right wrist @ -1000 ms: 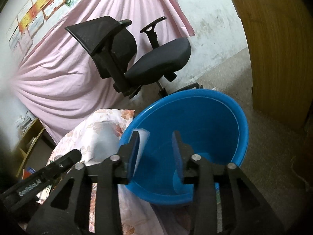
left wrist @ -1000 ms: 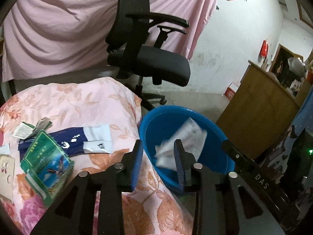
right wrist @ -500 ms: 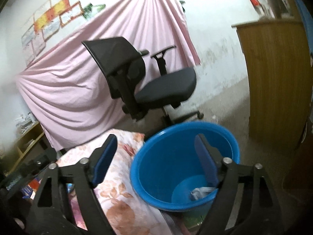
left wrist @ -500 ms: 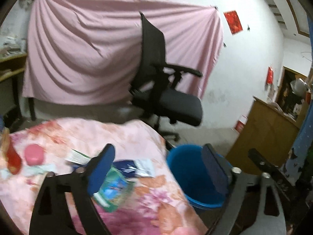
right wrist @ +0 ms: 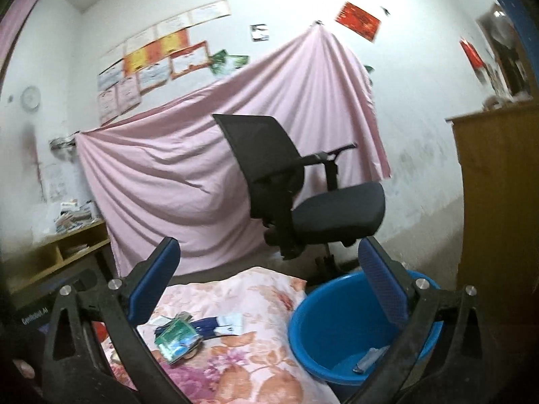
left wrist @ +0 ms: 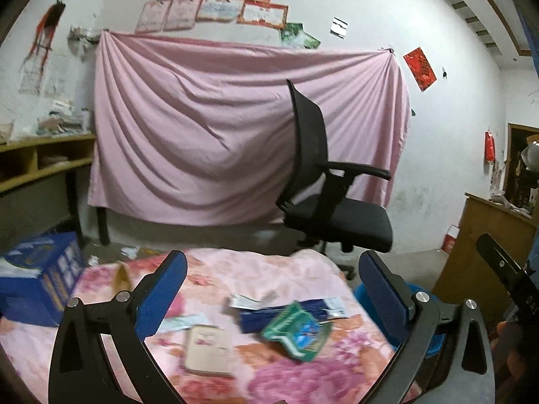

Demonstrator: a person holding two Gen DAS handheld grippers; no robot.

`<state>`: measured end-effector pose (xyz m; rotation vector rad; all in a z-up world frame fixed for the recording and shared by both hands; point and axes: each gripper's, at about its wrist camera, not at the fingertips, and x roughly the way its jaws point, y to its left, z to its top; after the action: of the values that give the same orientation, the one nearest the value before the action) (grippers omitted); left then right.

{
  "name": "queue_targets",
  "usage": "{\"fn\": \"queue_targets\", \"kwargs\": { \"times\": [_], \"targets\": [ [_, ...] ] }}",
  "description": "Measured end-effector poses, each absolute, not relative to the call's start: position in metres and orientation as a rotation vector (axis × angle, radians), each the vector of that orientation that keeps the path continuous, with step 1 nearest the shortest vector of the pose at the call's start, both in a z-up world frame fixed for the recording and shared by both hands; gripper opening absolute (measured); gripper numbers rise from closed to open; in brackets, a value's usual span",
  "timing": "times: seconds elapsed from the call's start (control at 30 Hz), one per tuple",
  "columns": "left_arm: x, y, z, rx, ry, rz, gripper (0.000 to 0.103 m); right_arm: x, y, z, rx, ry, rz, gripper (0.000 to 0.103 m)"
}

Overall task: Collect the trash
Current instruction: 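Move both tools back over the items on the bed, then grasp the beige phone case with the left tool while the right tool grasps the green wrapper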

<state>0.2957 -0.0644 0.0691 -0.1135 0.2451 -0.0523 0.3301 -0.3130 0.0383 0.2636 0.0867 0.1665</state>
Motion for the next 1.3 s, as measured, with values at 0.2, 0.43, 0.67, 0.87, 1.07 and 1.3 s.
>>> {"fn": "queue_targets", "kwargs": {
  "times": [0.2,0.43,0.67,0.87,1.07,1.3],
  "targets": [
    [0.275,-0.035,0.063,-0.062,0.216,0.012,0.100,0.324,-0.288,0.039,0.211,0.061,0.203,0.103],
    [0.263,-0.004,0.038,-0.040,0.251,0.073,0.100,0.331,-0.263,0.034,0.152,0.095,0.249,0.103],
    [0.265,0.021,0.006,-0.057,0.352,0.084,0.100,0.341,-0.233,0.028,0.071,0.180,0.313,0.103],
    [0.275,0.027,-0.012,-0.080,0.463,0.042,0.100,0.361,-0.197,0.007,-0.054,0.347,0.375,0.103],
    [0.296,0.026,-0.022,-0.102,0.583,-0.020,0.099,0.387,-0.176,-0.017,-0.122,0.548,0.438,0.103],
    [0.318,0.025,-0.028,-0.146,0.676,-0.087,0.093,0.418,-0.177,-0.033,-0.050,0.695,0.473,0.103]
  ]
}}
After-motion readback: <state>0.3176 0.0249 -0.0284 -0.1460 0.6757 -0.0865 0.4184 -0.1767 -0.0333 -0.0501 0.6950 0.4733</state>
